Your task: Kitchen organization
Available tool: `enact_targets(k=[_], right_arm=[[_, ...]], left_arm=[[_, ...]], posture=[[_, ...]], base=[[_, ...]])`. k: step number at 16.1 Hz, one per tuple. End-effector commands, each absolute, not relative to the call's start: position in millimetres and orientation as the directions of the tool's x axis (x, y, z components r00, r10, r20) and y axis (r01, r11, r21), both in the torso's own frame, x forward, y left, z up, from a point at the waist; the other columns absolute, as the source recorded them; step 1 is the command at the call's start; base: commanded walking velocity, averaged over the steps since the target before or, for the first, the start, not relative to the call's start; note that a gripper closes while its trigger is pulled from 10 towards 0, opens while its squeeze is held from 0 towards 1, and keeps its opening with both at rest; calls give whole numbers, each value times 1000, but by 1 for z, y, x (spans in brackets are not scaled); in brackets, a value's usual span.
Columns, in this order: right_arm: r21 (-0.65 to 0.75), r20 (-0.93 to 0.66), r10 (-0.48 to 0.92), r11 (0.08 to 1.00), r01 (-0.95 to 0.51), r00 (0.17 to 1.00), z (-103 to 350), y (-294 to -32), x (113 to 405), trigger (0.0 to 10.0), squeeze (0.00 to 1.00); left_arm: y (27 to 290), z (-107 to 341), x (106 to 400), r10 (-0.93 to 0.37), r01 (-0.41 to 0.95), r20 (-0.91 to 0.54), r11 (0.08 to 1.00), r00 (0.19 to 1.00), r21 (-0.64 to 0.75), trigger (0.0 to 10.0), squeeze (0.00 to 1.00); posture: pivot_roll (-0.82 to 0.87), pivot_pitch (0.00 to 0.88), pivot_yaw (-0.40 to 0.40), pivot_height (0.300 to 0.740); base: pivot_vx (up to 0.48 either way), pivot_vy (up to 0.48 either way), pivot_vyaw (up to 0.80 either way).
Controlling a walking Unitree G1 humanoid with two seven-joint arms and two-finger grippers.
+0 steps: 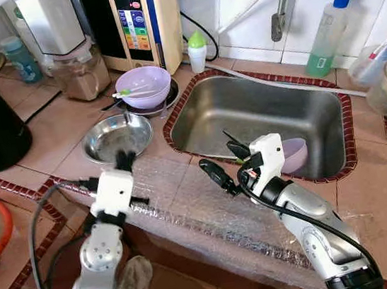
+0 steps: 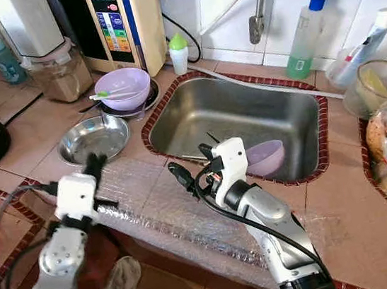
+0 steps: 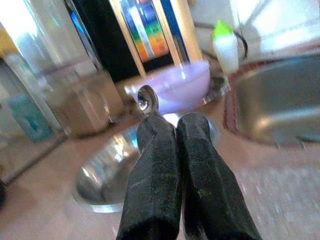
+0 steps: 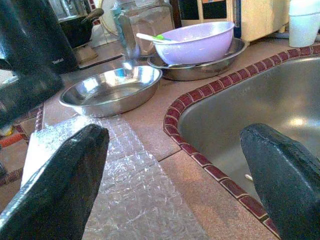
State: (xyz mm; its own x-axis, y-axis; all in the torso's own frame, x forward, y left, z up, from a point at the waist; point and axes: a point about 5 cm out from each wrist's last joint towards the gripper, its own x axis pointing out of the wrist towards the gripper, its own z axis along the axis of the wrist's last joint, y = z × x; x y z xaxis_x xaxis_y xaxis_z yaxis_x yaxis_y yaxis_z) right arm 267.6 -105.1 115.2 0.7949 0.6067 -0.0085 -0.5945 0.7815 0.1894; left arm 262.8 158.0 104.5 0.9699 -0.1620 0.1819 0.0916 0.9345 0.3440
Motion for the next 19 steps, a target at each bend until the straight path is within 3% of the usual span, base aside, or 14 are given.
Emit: enact_targets(k=[1,5,7,8,10,12,16,19], right_arm=[[180,1,610,779,-600,792,118,-105,269,10000,0],[178,2,599,788,-590,801,118,-107,271,10000,0],[175,5,590,795,-581,808,118,-109,272,10000,0],[187,23,560,811,-554,828,121,-112,277,10000,0],[220,46,513,832,-510,857,127,-117,284,10000,0],[387,104,427,815,-432,898,145,-127,298,10000,0],[545,155,401,727,-416,903,161,-129,308,10000,0],[664,73,447,645,-378,892,156,-123,312,10000,0]], left_arm=[[160,117,265,-153,56,236,927,960,372,0,0],[171,146,261,-130,-33,350,906,928,422,0,0],[155,167,261,-232,42,413,908,881,418,0,0],[133,175,263,-364,183,411,890,836,417,0,0],[119,172,263,-443,286,383,870,811,401,0,0],[102,148,256,-603,469,262,772,753,429,0,0],[95,126,261,-672,533,173,696,720,482,0,0],[85,126,263,-721,557,167,641,672,529,0,0]], posture=[[-23,4,32,740],[-22,1,33,740],[-18,2,29,740],[-13,3,26,740],[-12,4,25,740],[-13,7,25,740],[-13,7,25,740],[-27,11,38,740]], base=[[0,0,0],[0,0,0],[0,0,0],[0,0,0],[0,0,0],[0,0,0],[0,0,0],[0,0,0]])
